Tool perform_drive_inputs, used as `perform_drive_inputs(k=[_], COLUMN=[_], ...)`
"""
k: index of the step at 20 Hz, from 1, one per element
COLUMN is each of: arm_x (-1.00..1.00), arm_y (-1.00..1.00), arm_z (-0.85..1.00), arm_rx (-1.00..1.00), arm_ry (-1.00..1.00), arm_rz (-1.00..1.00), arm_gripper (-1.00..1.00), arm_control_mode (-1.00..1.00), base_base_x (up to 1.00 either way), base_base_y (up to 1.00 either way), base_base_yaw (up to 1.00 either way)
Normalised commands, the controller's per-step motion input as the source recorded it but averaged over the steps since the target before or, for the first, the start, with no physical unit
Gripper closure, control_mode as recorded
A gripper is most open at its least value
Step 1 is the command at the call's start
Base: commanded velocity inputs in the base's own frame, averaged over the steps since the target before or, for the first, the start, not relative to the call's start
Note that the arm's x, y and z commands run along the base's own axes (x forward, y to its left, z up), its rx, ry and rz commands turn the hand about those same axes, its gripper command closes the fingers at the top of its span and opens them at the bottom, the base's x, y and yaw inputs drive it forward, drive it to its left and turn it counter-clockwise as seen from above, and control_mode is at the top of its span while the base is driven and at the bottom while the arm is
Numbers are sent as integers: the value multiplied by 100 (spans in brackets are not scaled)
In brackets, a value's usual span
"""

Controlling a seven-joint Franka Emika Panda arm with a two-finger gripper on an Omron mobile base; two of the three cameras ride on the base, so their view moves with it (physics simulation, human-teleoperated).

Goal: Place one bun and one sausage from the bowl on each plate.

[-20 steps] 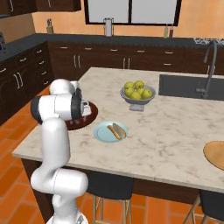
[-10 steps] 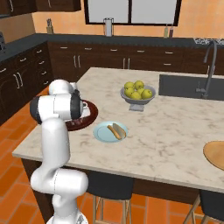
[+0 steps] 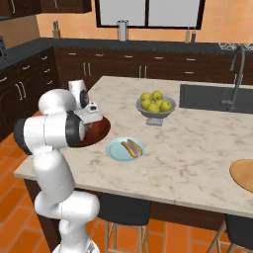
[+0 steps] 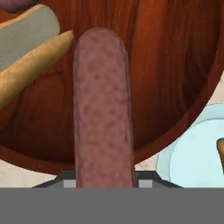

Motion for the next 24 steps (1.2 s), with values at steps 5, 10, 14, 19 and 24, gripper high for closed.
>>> perform_drive_inputs(k=[5,10,14,19,24], arm_x=[-74,-65,1,60,63], arm_y=[-84,-99,-79,-41,-5], arm_z=[96,3,-43,-38,-63], arm_rx=[16,17,6,0,0], arm_ry=[-6,-3,0,2,-7], arm_rz=[-31,-23,1,9,8], arm_gripper=[100,100,100,100,100], arm_control_mode=[-100,-100,-100,-100,-100], base_base_x=[0,0,0,0,0], base_base_y=[0,0,0,0,0], base_base_yaw=[0,0,0,0,0])
